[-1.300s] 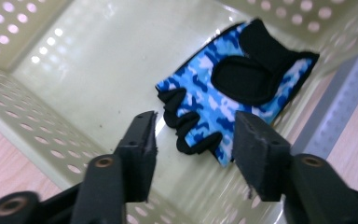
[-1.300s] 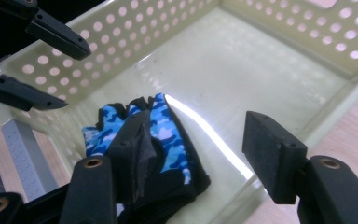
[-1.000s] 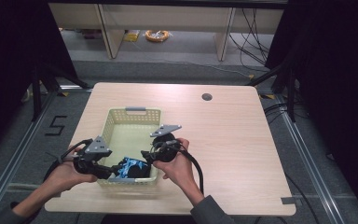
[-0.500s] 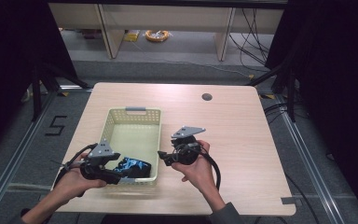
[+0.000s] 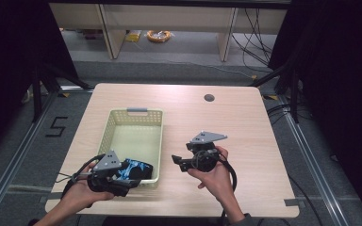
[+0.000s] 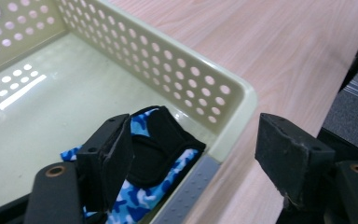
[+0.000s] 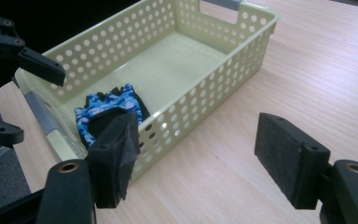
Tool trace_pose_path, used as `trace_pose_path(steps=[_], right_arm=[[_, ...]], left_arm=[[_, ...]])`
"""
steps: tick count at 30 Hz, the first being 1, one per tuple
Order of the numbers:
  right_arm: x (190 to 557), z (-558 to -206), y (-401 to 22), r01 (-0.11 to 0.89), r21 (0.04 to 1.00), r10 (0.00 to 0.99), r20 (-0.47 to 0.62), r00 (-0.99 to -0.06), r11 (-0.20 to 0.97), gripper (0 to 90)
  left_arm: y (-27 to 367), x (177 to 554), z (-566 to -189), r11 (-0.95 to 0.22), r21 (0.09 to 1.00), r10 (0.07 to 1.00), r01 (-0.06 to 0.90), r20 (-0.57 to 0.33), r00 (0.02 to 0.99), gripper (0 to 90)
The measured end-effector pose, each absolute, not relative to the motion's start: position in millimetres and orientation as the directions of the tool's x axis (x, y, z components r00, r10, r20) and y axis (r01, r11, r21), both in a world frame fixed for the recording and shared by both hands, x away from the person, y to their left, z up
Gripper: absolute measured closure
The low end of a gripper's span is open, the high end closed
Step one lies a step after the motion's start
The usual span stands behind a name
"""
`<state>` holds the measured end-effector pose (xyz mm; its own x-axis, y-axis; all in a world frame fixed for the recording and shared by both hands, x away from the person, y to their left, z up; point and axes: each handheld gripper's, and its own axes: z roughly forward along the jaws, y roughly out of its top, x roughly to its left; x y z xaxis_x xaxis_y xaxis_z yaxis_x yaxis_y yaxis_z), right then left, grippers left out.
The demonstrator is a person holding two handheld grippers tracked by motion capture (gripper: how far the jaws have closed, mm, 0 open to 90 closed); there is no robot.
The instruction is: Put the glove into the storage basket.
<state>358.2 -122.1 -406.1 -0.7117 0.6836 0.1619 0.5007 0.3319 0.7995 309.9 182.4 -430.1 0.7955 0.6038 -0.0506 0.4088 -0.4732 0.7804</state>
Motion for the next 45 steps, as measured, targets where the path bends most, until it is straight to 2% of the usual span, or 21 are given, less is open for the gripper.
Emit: trace_pose_path(steps=[2,4,5,6,9,20,23,24,26,32,37,38,40,41,42,43,45], right_arm=[[356,-406,-127,0.506,0.799,0.688,0.167,-0.707,0.326,31.7],[354,-406,-133,0.510,0.804,0.688,0.184,-0.702,0.306,31.7],[355,-408,-136,0.478,0.820,0.679,0.158,-0.717,0.314,31.7],[352,-408,-138,0.510,0.811,0.690,0.194,-0.698,0.288,31.7],[348,-408,-144,0.525,0.806,0.706,0.202,-0.679,0.274,31.6],[339,-419,-159,0.494,0.820,0.688,0.179,-0.703,0.291,30.8],[334,-421,-161,0.508,0.813,0.694,0.190,-0.694,0.285,28.2],[330,-421,-161,0.542,0.795,0.705,0.218,-0.675,0.273,27.9],[332,-424,-164,0.491,0.823,0.689,0.180,-0.702,0.286,25.7],[325,-428,-170,0.494,0.830,0.689,0.199,-0.696,0.259,19.6],[319,-432,-173,0.506,0.831,0.691,0.226,-0.687,0.232,18.8],[319,-433,-174,0.489,0.838,0.692,0.203,-0.692,0.243,18.8],[316,-435,-174,0.517,0.826,0.697,0.233,-0.678,0.226,18.9],[318,-436,-176,0.495,0.832,0.698,0.200,-0.688,0.250,19.0],[314,-435,-176,0.526,0.817,0.703,0.230,-0.672,0.235,19.2],[317,-439,-177,0.494,0.835,0.682,0.213,-0.699,0.245,19.2],[314,-441,-178,0.500,0.832,0.693,0.214,-0.689,0.240,19.4]], left_arm=[[180,306,-431,-0.476,0.782,0.592,0.403,-0.054,0.804,26.7],[174,300,-432,-0.431,0.804,0.591,0.409,-0.091,0.801,26.6],[173,298,-432,-0.430,0.806,0.588,0.406,-0.092,0.804,26.6],[170,296,-432,-0.430,0.811,0.586,0.396,-0.083,0.806,26.6],[165,292,-433,-0.440,0.814,0.572,0.378,-0.070,0.817,26.7],[146,280,-443,-0.439,0.827,0.547,0.351,-0.064,0.835,24.5],[144,277,-445,-0.451,0.828,0.527,0.334,-0.055,0.848,23.1],[144,275,-446,-0.445,0.830,0.526,0.336,-0.062,0.848,22.1],[143,273,-446,-0.445,0.834,0.508,0.325,-0.064,0.859,19.7],[140,263,-450,-0.461,0.836,0.476,0.296,-0.048,0.878,17.0],[138,257,-457,-0.453,0.838,0.484,0.304,-0.055,0.873,16.9],[138,257,-458,-0.465,0.834,0.476,0.296,-0.047,0.878,16.9],[139,256,-461,-0.475,0.828,0.468,0.297,-0.048,0.883,16.7],[139,258,-462,-0.475,0.833,0.463,0.284,-0.038,0.886,16.7],[139,256,-464,-0.462,0.837,0.471,0.295,-0.051,0.881,16.7],[139,256,-465,-0.457,0.838,0.470,0.299,-0.058,0.881,16.7],[140,256,-466,-0.465,0.830,0.476,0.310,-0.061,0.877,16.7]])
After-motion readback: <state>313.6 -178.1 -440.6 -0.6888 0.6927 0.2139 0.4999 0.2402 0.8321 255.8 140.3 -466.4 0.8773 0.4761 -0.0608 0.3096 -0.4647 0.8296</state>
